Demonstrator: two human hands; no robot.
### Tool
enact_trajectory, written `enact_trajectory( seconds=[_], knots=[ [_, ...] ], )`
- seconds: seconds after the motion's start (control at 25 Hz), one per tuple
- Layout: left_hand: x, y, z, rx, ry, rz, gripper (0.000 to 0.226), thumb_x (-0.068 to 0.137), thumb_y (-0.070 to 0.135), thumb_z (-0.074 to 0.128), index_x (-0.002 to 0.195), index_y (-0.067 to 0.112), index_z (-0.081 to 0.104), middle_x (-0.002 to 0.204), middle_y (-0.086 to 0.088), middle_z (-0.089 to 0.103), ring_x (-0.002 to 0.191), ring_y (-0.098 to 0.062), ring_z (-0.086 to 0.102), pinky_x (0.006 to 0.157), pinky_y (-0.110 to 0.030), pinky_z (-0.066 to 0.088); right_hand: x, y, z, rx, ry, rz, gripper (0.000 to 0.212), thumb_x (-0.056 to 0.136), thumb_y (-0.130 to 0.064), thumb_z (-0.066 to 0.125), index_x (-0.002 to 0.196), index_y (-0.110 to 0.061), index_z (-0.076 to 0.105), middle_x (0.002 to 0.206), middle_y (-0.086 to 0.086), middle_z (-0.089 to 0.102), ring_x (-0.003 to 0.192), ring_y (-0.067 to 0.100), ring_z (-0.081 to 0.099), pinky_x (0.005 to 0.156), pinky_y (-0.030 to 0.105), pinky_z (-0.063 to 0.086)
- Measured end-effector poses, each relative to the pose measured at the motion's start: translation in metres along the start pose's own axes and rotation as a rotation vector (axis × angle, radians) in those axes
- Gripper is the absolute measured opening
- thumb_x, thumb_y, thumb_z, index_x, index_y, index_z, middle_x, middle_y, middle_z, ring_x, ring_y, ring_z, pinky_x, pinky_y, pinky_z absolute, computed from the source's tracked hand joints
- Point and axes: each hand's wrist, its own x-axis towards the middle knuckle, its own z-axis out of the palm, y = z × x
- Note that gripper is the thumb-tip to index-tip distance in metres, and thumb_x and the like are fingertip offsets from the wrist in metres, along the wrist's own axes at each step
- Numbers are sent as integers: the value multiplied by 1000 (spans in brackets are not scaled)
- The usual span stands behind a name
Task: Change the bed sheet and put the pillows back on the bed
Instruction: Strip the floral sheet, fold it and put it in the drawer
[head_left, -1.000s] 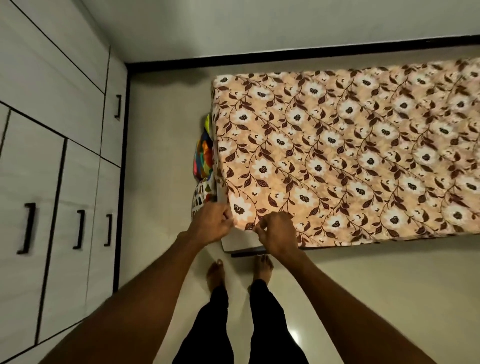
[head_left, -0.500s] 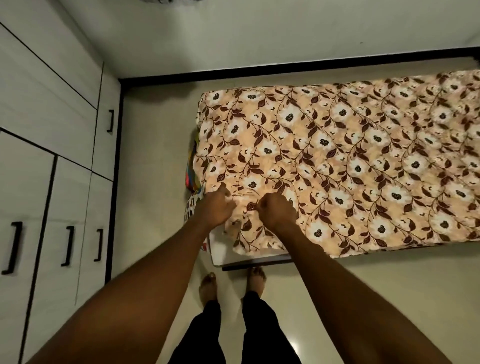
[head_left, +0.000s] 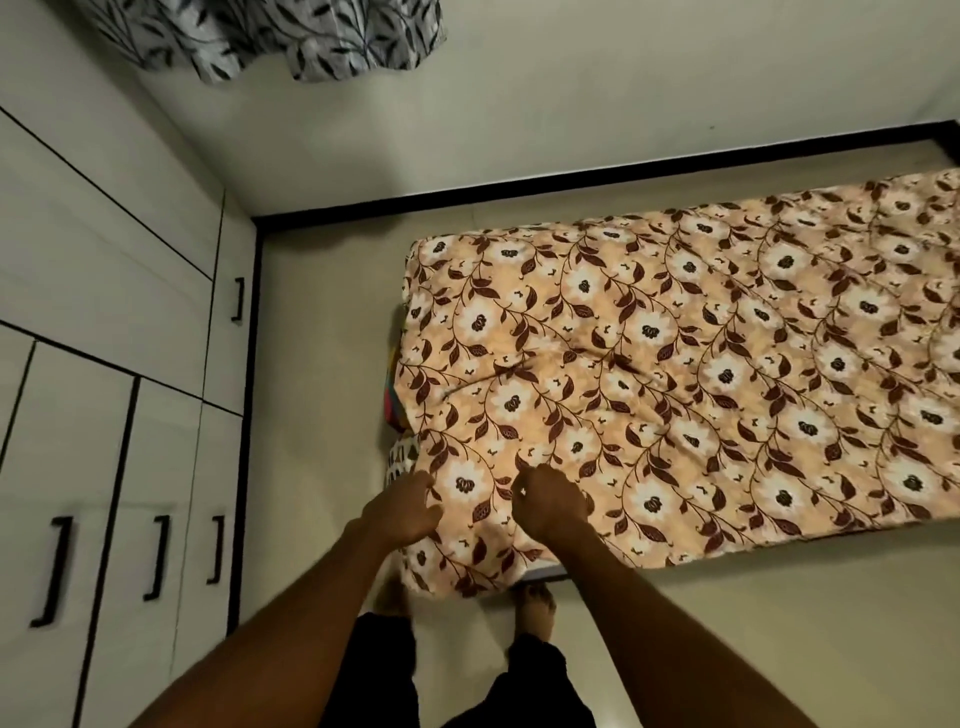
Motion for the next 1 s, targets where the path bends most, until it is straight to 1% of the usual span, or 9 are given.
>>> enact_trajectory(
  seconds=[0.12,0.16,0.24,0.36,0.48,0.64,0.76,0.84,1.0],
  knots=[
    [-10,-20,-43,43,-21,13,49,86,55,59,130,34,56,137,-2,61,119,-23,62,104,-39,51,13,-38,1,-61,15,-16,27,93,-32,60,116,-21,70,114,7,67,109,29,65,91,40,56],
    [-8,-28,-63,65,-6,27,49,91,51,60,135,31,54,138,-3,58,122,-25,61,104,-36,49,20,-55,0,-81,31,-22,29,94,-33,58,118,-21,69,116,7,66,112,30,63,92,41,54],
    [3,-45,-96,129,47,38,55,96,49,58,145,26,48,144,-6,51,129,-29,57,105,-41,47,32,-89,-2,-104,50,-20,34,98,-38,53,125,-21,65,123,9,63,118,30,59,97,43,51],
    [20,-81,-159,194,63,113,52,101,46,55,147,23,46,147,-8,48,130,-31,55,108,-46,46,46,-157,-3,-72,72,51,42,101,-47,49,132,-22,60,134,9,59,128,31,52,106,48,45],
    [29,-120,-218,253,61,177,52,101,46,54,146,21,46,145,-8,49,130,-30,55,106,-45,47,54,-224,-7,-54,52,96,47,103,-51,46,137,-22,57,140,9,57,132,30,49,112,49,39],
    [42,-183,-299,310,121,199,52,103,46,52,147,21,46,146,-8,49,133,-30,52,108,-47,43,80,-316,-14,-26,85,87,48,104,-54,44,139,-23,54,143,8,56,133,28,49,112,49,40],
    [57,-214,-342,319,126,194,53,103,47,51,149,22,44,151,-8,46,136,-30,49,110,-47,39,108,-364,-27,-12,98,78,55,104,-56,43,147,-22,47,148,9,52,135,28,48,112,48,41],
    [70,-222,-366,319,131,204,53,103,48,51,149,23,44,151,-8,46,137,-29,49,111,-47,39,131,-382,-39,-11,103,79,57,104,-56,43,150,-22,44,147,9,52,134,28,48,111,47,43],
    [111,-227,-420,348,128,239,52,104,48,52,149,24,45,150,-7,47,137,-28,50,111,-46,40,186,-408,-61,20,108,115,50,105,-54,42,142,-22,50,139,9,56,125,26,53,105,45,48]
  ],
)
